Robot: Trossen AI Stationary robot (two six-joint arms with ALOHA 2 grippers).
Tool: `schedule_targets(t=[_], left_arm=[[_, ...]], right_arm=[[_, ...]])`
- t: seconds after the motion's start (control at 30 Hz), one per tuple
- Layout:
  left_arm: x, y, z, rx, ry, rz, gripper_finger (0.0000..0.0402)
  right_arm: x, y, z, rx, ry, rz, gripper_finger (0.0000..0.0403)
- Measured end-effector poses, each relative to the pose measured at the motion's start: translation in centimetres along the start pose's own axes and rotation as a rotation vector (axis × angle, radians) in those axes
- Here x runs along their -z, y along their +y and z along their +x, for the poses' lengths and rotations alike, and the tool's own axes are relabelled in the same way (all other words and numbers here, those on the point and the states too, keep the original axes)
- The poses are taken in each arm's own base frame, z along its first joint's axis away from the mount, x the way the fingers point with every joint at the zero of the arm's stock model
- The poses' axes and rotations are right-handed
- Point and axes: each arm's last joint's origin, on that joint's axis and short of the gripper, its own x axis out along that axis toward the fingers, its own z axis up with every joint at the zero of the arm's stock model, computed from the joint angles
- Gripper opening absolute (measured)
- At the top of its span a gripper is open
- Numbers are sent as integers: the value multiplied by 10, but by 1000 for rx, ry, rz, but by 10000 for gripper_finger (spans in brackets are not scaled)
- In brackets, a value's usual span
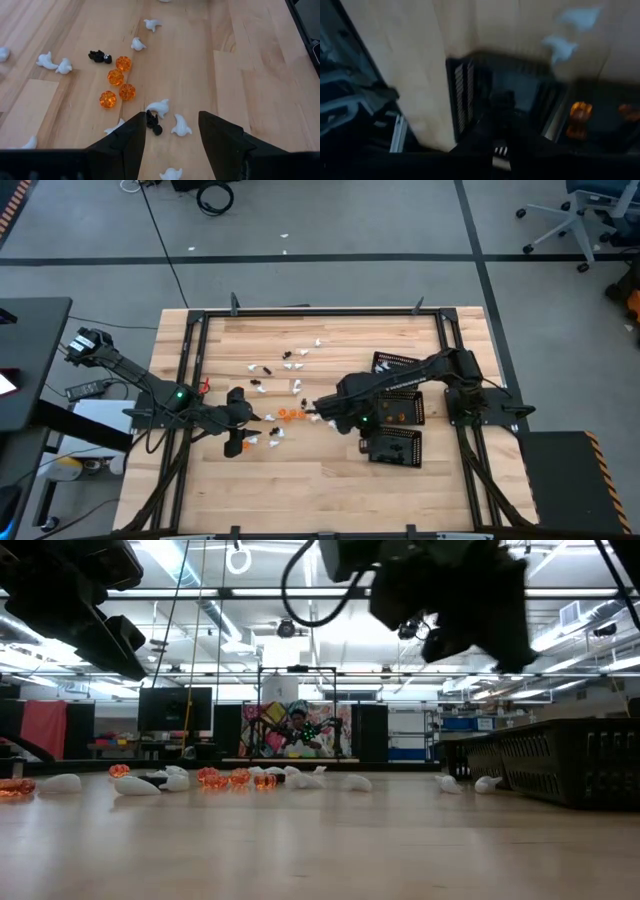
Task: Sort Halloween decoration
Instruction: Put the black ghost toy into the bottom black bin, then put the orange pumpkin toy into the center black bin
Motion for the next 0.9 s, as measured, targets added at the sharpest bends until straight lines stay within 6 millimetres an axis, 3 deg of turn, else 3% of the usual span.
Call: schedule_targets(t=[0.17,0.47,0.67,0.9], left_arm=[[0,0,0,0,0,1,192],[0,0,0,0,0,1,192],[0,0,0,-2,-1,2,192],[0,0,0,-2,-1,5,192]], right_arm=[[4,7,26,32,64,-5,58],[12,-12,77,41,161,118,84],[11,-13,78,36,154,126,104],[8,-7,63,27,113,117,116]])
